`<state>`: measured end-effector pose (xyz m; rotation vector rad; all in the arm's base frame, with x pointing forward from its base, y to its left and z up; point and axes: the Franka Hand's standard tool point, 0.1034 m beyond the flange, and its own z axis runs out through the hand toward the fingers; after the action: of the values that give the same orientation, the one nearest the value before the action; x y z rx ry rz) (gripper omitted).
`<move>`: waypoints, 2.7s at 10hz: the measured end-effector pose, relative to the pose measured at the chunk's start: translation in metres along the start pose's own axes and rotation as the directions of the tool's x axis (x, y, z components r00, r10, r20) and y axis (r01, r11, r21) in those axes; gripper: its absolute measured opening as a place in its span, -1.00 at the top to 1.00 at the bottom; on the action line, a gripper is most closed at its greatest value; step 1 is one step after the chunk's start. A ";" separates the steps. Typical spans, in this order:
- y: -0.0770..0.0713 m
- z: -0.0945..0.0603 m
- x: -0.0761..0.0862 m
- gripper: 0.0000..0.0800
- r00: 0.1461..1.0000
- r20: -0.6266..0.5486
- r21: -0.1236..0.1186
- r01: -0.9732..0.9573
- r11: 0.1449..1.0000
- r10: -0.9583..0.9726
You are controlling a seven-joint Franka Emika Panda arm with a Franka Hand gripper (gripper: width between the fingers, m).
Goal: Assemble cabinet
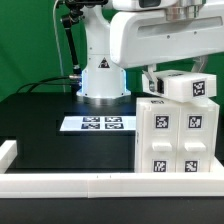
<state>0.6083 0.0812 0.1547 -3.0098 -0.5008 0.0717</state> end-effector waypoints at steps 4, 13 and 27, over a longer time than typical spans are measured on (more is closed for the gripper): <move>0.002 0.004 0.000 -0.37 1.000 -0.010 -0.004 0.000 1.000 0.000; 0.001 0.004 0.001 -0.37 0.998 -0.011 -0.002 -0.065 0.998 0.065; -0.002 0.005 0.002 -0.37 0.436 -0.001 0.026 -0.900 0.436 0.900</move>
Offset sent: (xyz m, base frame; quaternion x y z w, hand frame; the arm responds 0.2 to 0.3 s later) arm -0.0038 -0.0004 0.0002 -0.0087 0.0037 0.0060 0.9999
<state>0.6097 0.0840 0.1501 -2.8284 1.1809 0.1177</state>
